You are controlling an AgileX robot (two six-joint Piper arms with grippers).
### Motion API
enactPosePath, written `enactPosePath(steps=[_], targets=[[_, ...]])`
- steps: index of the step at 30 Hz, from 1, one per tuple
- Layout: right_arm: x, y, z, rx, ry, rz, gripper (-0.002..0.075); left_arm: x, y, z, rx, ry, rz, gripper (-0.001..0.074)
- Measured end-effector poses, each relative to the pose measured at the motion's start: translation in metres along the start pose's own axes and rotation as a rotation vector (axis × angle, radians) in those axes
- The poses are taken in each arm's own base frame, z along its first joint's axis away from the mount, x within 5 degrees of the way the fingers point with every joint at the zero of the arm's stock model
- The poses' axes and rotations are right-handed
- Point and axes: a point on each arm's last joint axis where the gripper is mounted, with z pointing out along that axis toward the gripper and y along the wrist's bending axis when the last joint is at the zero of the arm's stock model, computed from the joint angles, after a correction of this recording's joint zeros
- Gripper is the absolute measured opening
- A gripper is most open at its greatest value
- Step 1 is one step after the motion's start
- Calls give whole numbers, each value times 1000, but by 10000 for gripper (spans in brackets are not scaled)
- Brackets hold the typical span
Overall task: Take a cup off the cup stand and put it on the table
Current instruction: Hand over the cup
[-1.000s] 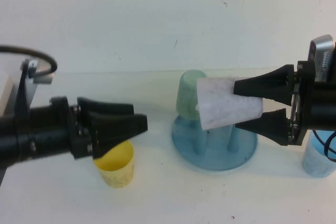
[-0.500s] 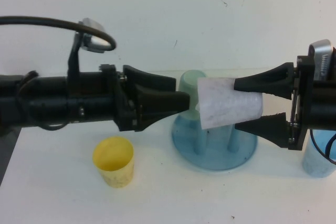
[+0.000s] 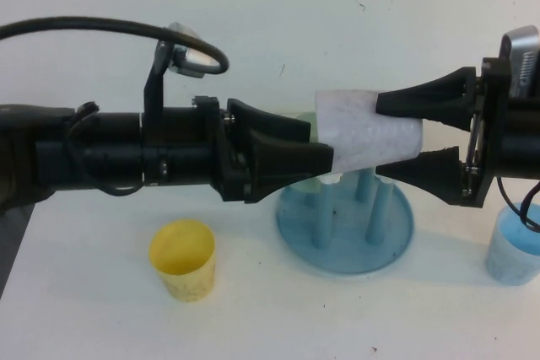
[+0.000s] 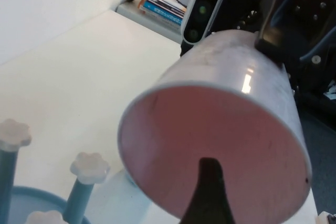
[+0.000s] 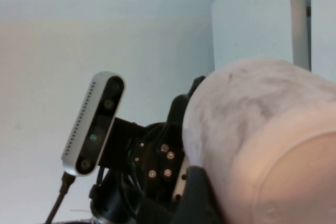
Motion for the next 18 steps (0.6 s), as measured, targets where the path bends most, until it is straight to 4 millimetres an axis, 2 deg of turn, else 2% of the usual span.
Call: enactPosePath(steps=[7,14,16,18], targets=[[0,0,0,0,0,-38,575,-7,-1,21,11,16,32,487],[0,1,0,-4,0,-99,575,-15,-1,59,79,37,42,479],[-1,1,0,-11,-7,-112,575,-18,0,68,83,39,44,424],[-3,2,-2,-15,-23,-140,575,-20,1,75,81,42,46,323]])
